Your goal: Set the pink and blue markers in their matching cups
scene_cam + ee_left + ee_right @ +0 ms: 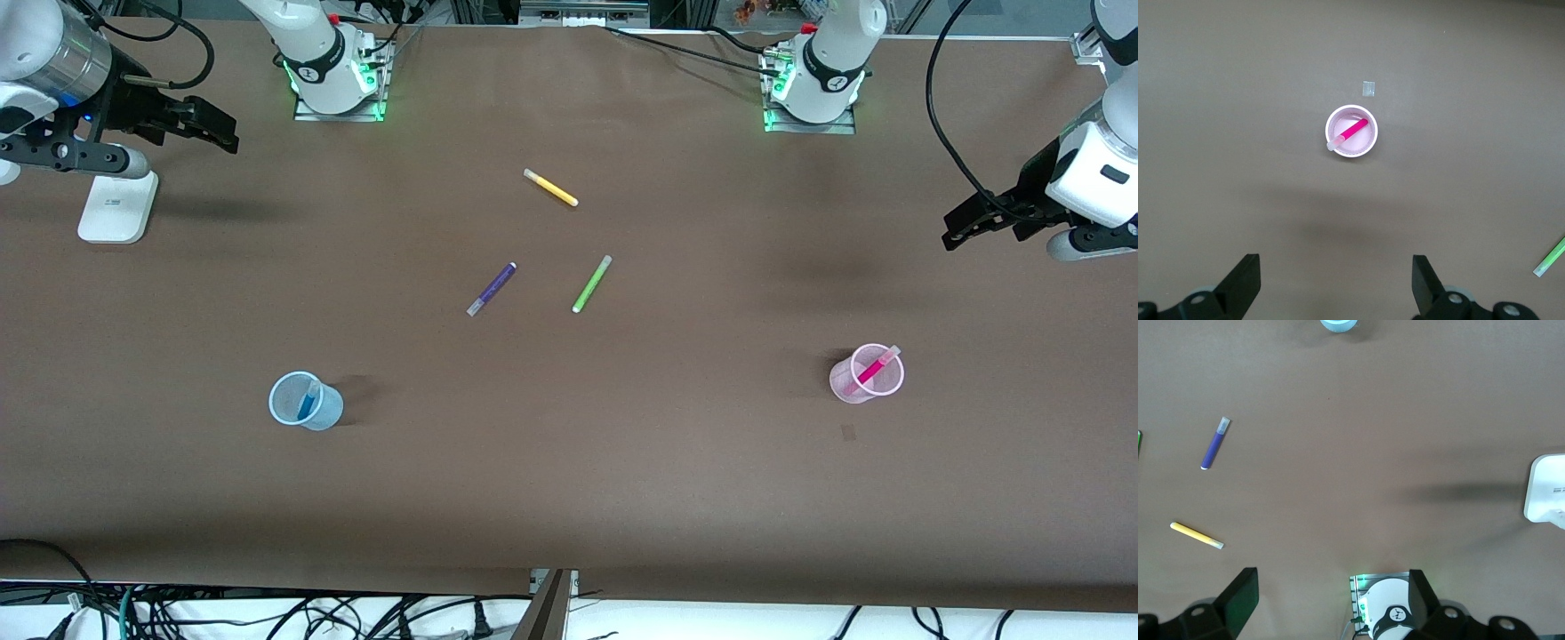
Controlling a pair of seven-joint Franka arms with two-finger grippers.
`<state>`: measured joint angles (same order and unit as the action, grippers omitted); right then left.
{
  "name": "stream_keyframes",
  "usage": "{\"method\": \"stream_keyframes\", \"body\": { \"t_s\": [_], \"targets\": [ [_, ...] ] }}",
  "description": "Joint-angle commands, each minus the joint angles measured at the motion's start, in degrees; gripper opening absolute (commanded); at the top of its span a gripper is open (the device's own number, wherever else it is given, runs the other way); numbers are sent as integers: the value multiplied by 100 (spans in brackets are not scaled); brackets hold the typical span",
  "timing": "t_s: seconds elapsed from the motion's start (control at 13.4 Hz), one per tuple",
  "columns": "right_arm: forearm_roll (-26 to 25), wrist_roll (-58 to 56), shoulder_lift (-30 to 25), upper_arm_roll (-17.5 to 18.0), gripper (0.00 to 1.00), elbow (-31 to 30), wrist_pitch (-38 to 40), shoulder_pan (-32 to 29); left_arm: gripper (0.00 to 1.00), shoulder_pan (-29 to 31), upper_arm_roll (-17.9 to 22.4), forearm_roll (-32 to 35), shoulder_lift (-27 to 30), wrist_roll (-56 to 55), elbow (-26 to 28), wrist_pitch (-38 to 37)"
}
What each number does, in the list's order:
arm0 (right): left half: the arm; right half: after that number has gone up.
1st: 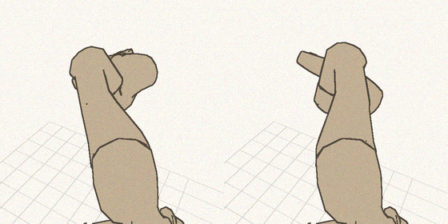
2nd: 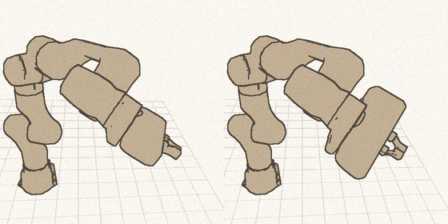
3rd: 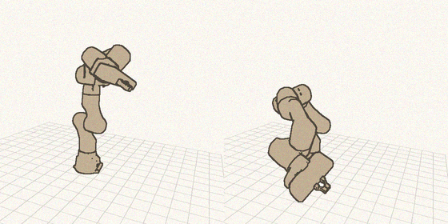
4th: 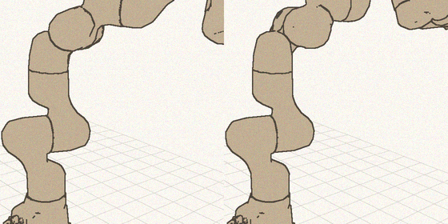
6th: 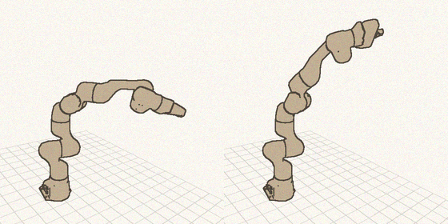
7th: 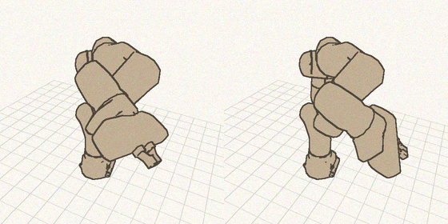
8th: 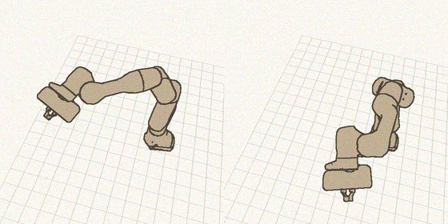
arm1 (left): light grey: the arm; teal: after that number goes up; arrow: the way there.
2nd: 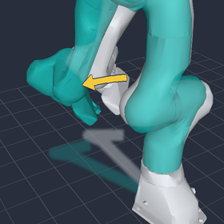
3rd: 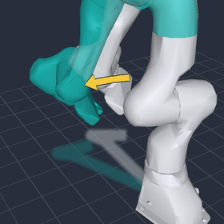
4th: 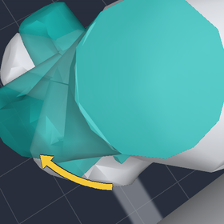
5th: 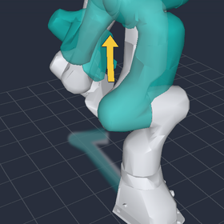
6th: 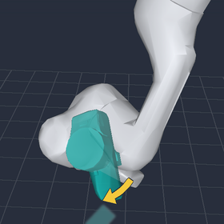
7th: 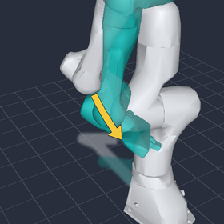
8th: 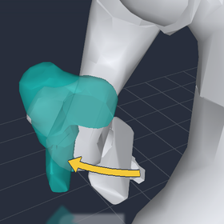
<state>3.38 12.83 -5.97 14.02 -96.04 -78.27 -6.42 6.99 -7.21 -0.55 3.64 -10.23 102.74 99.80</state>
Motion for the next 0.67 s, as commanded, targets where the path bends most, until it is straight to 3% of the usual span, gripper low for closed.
{"method": "stream_keyframes", "body": {
  "t_s": [0.0,0.07,0.6],
  "targets": [
    [-179,-158,-97,-266,99,-99,-56,410,100,57,-61,99,14,82,-96,-127],
    [-249,-149,-79,-468,99,-99,-74,604,100,57,-61,99,5,82,-96,-127],
    [-189,-149,-9,-453,99,50,-127,589,100,57,-87,99,5,82,-105,-109]
  ]
}}
